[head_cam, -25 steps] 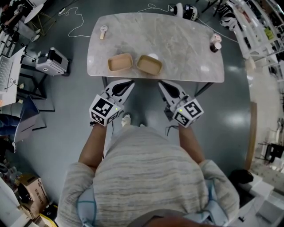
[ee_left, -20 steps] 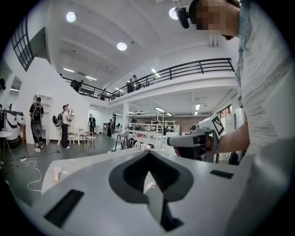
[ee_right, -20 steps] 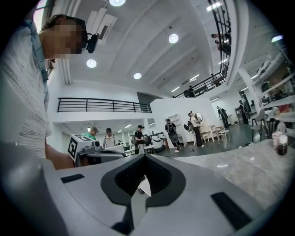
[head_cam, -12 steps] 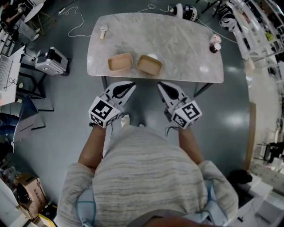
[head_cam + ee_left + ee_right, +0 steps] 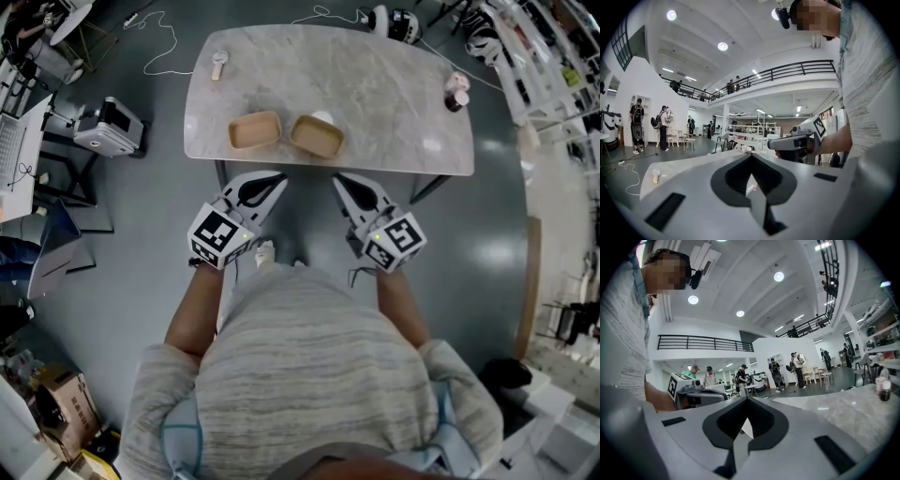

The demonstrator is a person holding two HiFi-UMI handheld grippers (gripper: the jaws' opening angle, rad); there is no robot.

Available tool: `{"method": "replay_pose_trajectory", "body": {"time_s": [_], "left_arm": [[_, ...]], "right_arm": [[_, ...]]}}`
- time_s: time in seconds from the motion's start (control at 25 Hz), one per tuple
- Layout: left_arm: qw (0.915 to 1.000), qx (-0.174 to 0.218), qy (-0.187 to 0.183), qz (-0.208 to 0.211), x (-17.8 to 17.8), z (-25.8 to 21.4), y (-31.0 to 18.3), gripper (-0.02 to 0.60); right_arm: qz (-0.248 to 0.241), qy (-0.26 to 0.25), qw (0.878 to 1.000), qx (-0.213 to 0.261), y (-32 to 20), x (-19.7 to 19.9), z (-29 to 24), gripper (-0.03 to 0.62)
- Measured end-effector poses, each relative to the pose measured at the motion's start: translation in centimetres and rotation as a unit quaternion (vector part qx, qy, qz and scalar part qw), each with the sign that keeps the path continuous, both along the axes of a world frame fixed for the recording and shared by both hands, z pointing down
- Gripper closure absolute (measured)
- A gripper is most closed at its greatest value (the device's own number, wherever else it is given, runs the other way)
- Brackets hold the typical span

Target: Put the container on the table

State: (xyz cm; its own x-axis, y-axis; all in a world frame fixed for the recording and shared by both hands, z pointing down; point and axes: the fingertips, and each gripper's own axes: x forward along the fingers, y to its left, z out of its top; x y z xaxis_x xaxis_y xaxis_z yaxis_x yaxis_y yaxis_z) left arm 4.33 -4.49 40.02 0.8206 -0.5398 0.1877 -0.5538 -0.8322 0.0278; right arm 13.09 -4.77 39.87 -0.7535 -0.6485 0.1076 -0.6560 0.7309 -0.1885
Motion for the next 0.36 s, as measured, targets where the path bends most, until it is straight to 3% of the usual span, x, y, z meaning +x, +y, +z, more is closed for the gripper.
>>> {"method": "replay_pose_trajectory", "body": {"time_s": [0.36], "left_arm": [[1.0,-0.003,-0.002,-0.007,-0.62,0.39,-0.41,0.578]], "right_arm": [[-0.007,0.002,1.0,-0.003,-0.38,-0.62,0.34,0.592]]}}
